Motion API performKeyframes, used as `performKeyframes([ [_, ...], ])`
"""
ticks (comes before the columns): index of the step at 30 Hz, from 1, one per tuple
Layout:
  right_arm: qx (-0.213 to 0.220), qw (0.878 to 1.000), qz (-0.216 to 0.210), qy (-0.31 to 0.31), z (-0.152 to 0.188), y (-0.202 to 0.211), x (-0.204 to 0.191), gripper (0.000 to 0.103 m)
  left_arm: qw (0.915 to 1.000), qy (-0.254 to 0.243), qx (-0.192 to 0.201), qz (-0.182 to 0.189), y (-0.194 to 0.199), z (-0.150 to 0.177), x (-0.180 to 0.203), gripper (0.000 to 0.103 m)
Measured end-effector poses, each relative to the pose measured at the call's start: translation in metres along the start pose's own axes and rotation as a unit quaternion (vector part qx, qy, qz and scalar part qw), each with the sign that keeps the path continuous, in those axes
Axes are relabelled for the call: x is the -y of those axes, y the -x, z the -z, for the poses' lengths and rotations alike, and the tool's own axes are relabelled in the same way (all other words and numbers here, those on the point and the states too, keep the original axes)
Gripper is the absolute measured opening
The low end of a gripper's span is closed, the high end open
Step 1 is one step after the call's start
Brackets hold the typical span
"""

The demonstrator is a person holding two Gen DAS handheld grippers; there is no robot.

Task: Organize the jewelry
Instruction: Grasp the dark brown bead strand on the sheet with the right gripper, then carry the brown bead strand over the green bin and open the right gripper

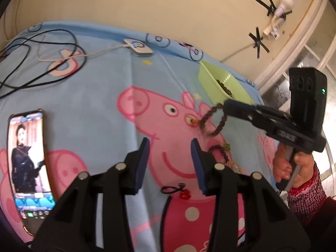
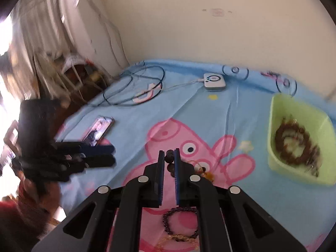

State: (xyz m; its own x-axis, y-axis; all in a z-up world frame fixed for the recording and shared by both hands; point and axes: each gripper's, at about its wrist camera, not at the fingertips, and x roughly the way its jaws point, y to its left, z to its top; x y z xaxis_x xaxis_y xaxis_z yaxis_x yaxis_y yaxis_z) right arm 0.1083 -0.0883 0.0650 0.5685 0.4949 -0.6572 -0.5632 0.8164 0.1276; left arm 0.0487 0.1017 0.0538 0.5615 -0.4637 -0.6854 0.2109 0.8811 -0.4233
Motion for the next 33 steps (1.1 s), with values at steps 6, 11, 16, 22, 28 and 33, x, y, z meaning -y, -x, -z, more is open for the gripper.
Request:
performKeyframes([
  [6, -0.005, 0.997, -0.049, -0.052, 0.007, -0.003, 0.018, 0.0, 0.9998, -0.019, 0.0, -0.002, -0.002, -0.003, 0.017, 0.039],
  [11, 0.014, 0.993, -0.086, -0.082, 0.008, 0.01, 0.029, 0.0, 0.9997, -0.022, -0.006, -0.005, -0.008, -0.006, 0.022, 0.039],
  [16, 0.022, 0.992, -0.093, -0.087, 0.014, 0.024, 0.033, 0.0, 0.9986, -0.05, -0.014, 0.001, -0.021, -0.013, 0.042, 0.039],
  [22, 0.04, 0.99, -0.099, -0.087, 0.016, 0.04, 0.039, 0.0, 0.9946, -0.1, -0.018, 0.021, -0.045, -0.031, 0.08, 0.039],
  [28, 0.062, 0.989, -0.103, -0.088, 0.016, 0.065, 0.051, 0.0, 0.9903, -0.133, -0.024, 0.033, -0.075, -0.049, 0.113, 0.039],
  [33, 0.086, 0.987, -0.103, -0.092, 0.016, 0.087, 0.07, 0.0, 0.9854, -0.156, -0.029, 0.062, -0.094, -0.07, 0.138, 0.012],
])
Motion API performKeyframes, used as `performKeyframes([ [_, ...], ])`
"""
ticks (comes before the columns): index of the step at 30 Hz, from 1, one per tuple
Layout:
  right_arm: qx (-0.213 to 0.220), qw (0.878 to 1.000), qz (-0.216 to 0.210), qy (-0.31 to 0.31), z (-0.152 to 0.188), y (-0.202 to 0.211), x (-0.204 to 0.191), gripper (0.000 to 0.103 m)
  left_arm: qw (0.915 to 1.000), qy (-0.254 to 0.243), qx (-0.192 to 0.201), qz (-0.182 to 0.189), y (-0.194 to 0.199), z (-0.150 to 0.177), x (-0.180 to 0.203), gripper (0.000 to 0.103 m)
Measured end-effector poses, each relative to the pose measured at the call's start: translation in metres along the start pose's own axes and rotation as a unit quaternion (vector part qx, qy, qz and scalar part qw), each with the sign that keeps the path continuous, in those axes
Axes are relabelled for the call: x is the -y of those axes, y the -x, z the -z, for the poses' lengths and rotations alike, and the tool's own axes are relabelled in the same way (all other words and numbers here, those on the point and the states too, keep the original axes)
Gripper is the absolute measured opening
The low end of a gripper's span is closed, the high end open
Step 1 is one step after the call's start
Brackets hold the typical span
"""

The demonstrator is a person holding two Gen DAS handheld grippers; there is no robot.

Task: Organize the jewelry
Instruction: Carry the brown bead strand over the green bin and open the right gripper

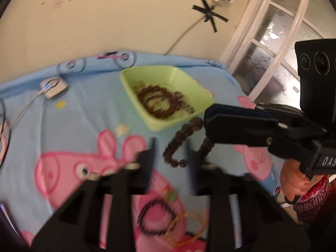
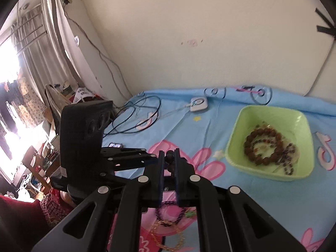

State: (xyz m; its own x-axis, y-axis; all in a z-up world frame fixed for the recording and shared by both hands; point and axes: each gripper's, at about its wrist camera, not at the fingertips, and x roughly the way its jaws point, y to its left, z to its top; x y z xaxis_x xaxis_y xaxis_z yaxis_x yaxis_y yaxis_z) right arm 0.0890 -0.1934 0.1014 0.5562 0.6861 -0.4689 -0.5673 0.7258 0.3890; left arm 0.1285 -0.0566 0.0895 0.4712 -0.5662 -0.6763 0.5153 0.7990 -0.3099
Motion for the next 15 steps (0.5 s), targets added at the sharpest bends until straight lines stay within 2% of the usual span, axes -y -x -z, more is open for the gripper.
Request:
performKeyframes([
  [8, 0.041, 0.998, 0.039, -0.015, -0.027, 0.023, 0.047, 0.0, 0.9997, -0.022, 0.011, -0.002, -0.027, -0.065, 0.008, 0.009],
  [13, 0.051, 0.996, 0.063, -0.04, -0.033, 0.017, 0.091, 0.0, 0.9997, -0.02, -0.004, -0.011, -0.055, -0.088, 0.001, 0.009],
  [15, 0.048, 0.994, 0.092, -0.037, -0.031, 0.007, 0.104, 0.0, 0.9996, -0.013, -0.016, -0.02, -0.069, -0.092, -0.003, 0.009],
])
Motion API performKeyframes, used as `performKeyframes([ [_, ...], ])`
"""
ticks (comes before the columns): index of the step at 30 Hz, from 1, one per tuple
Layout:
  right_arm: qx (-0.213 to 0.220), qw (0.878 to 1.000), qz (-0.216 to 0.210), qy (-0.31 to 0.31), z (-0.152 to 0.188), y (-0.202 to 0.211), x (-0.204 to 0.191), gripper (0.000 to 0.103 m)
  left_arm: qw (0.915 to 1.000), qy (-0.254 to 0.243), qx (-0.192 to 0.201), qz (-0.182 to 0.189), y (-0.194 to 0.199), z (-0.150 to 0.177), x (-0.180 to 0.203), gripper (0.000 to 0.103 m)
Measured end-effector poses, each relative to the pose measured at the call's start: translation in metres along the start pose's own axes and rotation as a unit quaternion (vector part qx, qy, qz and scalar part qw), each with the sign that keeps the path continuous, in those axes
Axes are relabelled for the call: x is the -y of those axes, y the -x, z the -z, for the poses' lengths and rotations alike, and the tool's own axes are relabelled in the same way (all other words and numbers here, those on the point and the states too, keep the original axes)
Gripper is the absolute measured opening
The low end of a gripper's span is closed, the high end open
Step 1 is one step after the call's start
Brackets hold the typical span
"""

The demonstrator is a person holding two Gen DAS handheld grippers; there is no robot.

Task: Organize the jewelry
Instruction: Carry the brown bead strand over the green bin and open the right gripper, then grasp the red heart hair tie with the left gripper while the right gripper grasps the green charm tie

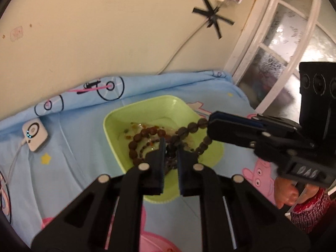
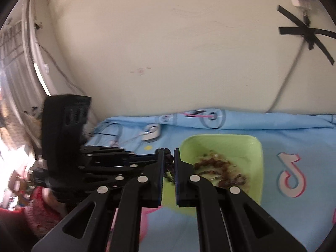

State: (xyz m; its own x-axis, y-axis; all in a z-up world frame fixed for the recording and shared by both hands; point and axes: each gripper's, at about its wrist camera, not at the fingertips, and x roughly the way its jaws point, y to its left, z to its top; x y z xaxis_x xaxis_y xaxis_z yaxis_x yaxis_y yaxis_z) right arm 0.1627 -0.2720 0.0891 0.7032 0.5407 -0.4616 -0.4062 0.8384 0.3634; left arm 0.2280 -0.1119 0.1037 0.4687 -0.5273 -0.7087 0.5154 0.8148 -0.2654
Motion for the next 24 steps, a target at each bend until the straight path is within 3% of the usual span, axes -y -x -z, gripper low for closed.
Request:
performKeyframes([
  [4, 0.0, 0.999, 0.04, 0.004, 0.011, -0.008, 0.012, 0.003, 0.9996, 0.018, -0.021, -0.004, -0.011, 0.003, -0.008, 0.01],
  [12, 0.03, 0.999, 0.005, -0.035, 0.044, 0.032, 0.012, 0.003, 0.9991, 0.032, 0.021, -0.016, 0.054, 0.028, -0.013, 0.01],
  [17, 0.016, 0.998, -0.02, -0.055, 0.082, 0.045, -0.008, 0.003, 0.9979, 0.049, 0.035, -0.026, 0.098, 0.072, -0.013, 0.01],
  [24, -0.044, 0.996, -0.046, -0.057, 0.132, 0.037, -0.044, 0.003, 0.9943, 0.091, 0.028, -0.047, 0.136, 0.149, -0.03, 0.01],
])
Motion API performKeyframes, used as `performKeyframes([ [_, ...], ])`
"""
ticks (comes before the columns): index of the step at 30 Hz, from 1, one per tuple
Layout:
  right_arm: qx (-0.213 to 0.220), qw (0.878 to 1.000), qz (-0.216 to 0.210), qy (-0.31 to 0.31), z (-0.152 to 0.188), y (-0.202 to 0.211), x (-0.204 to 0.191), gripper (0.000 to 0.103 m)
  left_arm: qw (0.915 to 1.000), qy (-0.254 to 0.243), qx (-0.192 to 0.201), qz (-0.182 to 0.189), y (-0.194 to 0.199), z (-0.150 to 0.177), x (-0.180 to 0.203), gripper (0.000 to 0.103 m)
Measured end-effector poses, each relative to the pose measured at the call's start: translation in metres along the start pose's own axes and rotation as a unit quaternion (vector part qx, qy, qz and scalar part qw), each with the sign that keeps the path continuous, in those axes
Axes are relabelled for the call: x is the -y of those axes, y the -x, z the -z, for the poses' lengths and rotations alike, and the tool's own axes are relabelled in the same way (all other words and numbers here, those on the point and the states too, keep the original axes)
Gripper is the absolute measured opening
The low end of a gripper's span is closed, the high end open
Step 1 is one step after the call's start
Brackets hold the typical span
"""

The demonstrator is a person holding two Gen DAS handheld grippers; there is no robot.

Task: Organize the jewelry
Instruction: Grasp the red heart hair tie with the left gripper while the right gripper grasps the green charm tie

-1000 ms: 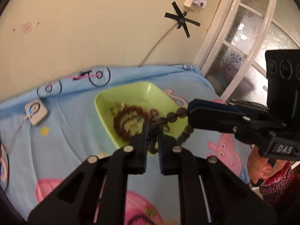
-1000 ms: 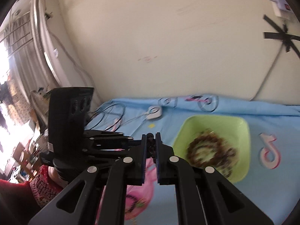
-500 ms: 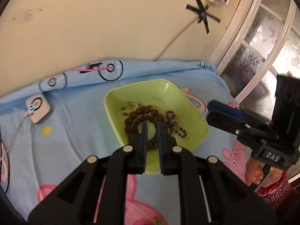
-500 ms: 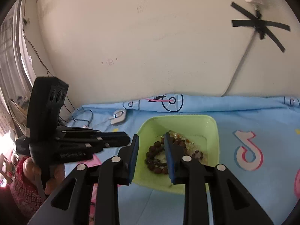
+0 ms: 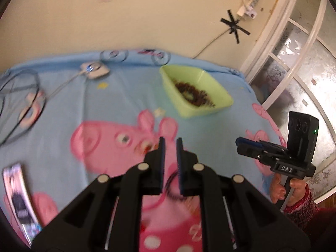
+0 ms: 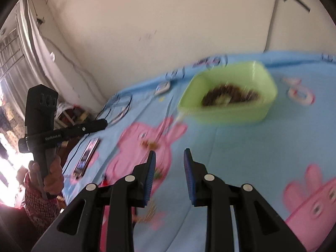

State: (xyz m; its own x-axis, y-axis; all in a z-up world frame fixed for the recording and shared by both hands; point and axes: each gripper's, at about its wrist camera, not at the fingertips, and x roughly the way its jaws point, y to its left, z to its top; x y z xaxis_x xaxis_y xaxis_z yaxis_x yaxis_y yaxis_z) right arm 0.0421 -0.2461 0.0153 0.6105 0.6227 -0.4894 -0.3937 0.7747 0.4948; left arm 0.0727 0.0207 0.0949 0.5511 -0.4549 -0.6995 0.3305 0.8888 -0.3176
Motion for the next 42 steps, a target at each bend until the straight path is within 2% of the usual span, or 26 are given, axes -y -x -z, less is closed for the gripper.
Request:
performKeyframes([
  [3, -0.022, 1.0, 0.001, 0.009, 0.016, -0.007, -0.014, 0.003, 0.9998, 0.02, -0.005, -0.005, 0.011, 0.026, -0.012, 0.01],
  [6, -0.038, 0.999, -0.001, 0.011, 0.029, -0.012, -0.026, 0.003, 0.9993, 0.008, -0.007, -0.035, 0.017, 0.048, -0.014, 0.01],
  [9, -0.052, 0.998, -0.002, 0.023, 0.035, -0.021, -0.041, 0.003, 0.9988, 0.018, -0.006, -0.045, 0.025, 0.064, -0.026, 0.01],
  [12, -0.055, 0.996, 0.026, 0.061, 0.036, -0.024, -0.059, 0.003, 0.998, 0.036, -0.005, -0.051, 0.033, 0.077, -0.039, 0.01],
  [14, -0.056, 0.996, 0.037, 0.064, 0.033, -0.029, -0.059, 0.006, 0.9978, 0.044, -0.006, -0.05, 0.036, 0.087, -0.044, 0.012],
  [15, -0.058, 0.995, 0.05, 0.063, 0.029, -0.032, -0.058, 0.008, 0.9978, 0.045, -0.007, -0.048, 0.036, 0.09, -0.044, 0.018],
  [16, -0.059, 0.994, 0.059, 0.066, 0.028, -0.034, -0.055, 0.01, 0.9976, 0.047, -0.007, -0.049, 0.037, 0.094, -0.043, 0.039],
  [17, -0.062, 0.992, 0.075, 0.075, 0.025, -0.037, -0.053, 0.011, 0.9975, 0.047, -0.005, -0.053, 0.037, 0.097, -0.042, 0.055],
  [19, -0.061, 0.993, 0.075, 0.071, 0.02, -0.041, -0.049, 0.011, 0.9976, 0.036, 0.001, -0.059, 0.036, 0.103, -0.037, 0.057],
  [24, -0.072, 0.991, 0.082, 0.078, 0.009, -0.058, -0.046, 0.011, 0.9975, 0.018, -0.013, -0.067, 0.016, 0.108, -0.027, 0.057],
  [27, -0.085, 0.989, 0.084, 0.088, 0.006, -0.071, -0.049, 0.011, 0.9953, -0.001, -0.019, -0.095, 0.0, 0.108, -0.024, 0.056],
  [29, -0.098, 0.988, 0.083, 0.09, 0.007, -0.081, -0.047, 0.008, 0.9926, -0.016, -0.021, -0.119, -0.008, 0.11, -0.023, 0.034],
  [30, -0.101, 0.987, 0.082, 0.092, 0.007, -0.084, -0.046, 0.0, 0.9925, -0.024, -0.022, -0.118, -0.009, 0.11, -0.021, 0.024],
  [31, -0.101, 0.987, 0.077, 0.096, 0.009, -0.086, -0.046, 0.0, 0.9929, -0.026, -0.025, -0.113, -0.01, 0.11, -0.021, 0.016],
  [32, -0.1, 0.988, 0.071, 0.095, 0.01, -0.084, -0.046, 0.0, 0.9932, -0.026, -0.025, -0.111, -0.01, 0.109, -0.021, 0.014],
  [35, -0.085, 0.989, 0.083, 0.091, 0.01, -0.075, -0.044, 0.0, 0.9949, -0.02, -0.024, -0.096, -0.009, 0.105, -0.024, 0.014],
  [38, -0.06, 0.993, 0.075, 0.074, 0.01, -0.057, -0.039, 0.0, 0.9968, -0.017, -0.014, -0.077, -0.006, 0.1, -0.02, 0.014],
  [42, -0.041, 0.992, 0.095, 0.078, 0.016, -0.039, -0.036, 0.0, 0.9973, -0.029, -0.008, -0.066, -0.01, 0.093, -0.008, 0.014],
])
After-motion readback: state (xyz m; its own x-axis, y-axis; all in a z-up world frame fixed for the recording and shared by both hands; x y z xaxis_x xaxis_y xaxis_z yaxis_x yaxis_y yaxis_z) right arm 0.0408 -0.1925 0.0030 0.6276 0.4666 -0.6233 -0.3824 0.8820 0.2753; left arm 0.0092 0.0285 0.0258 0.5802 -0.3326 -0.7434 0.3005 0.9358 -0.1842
